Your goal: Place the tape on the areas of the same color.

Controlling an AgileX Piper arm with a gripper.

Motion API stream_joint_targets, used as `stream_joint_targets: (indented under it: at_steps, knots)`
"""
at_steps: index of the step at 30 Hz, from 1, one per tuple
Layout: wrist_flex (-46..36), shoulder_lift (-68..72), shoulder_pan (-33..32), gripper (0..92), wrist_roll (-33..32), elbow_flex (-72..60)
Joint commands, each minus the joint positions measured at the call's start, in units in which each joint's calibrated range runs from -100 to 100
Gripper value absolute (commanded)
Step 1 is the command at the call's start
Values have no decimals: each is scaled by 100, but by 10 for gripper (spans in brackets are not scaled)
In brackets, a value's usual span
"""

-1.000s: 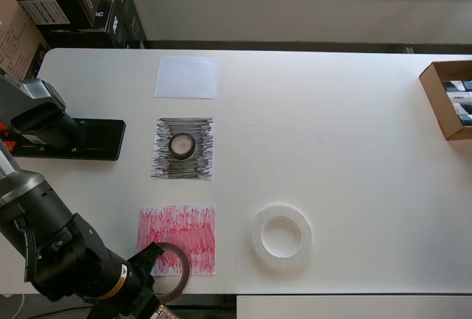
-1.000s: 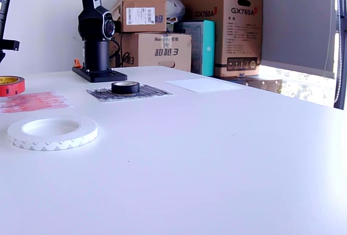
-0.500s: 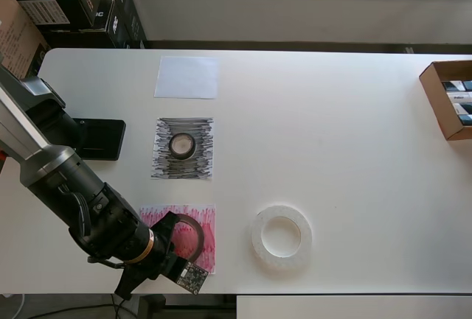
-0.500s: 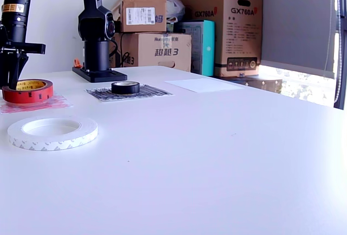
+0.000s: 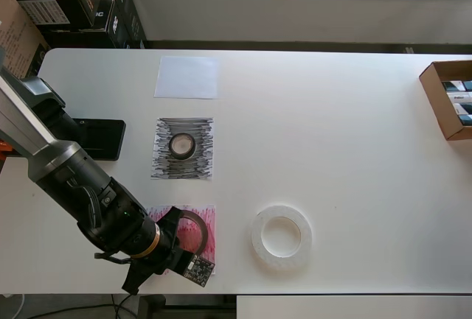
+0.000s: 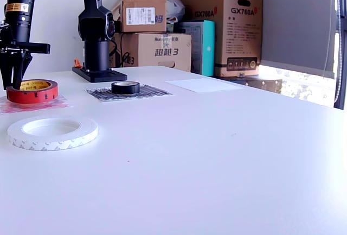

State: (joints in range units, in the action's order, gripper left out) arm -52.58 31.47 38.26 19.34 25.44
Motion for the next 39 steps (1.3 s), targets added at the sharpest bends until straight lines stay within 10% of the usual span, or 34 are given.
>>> stream_joint_targets:
  at_steps: [1,17,39]
  knots:
    - [44,34,32,1,22,23]
    - [44,34,0,316,87,141]
    - [-33,-1407,-331,329,46,-295]
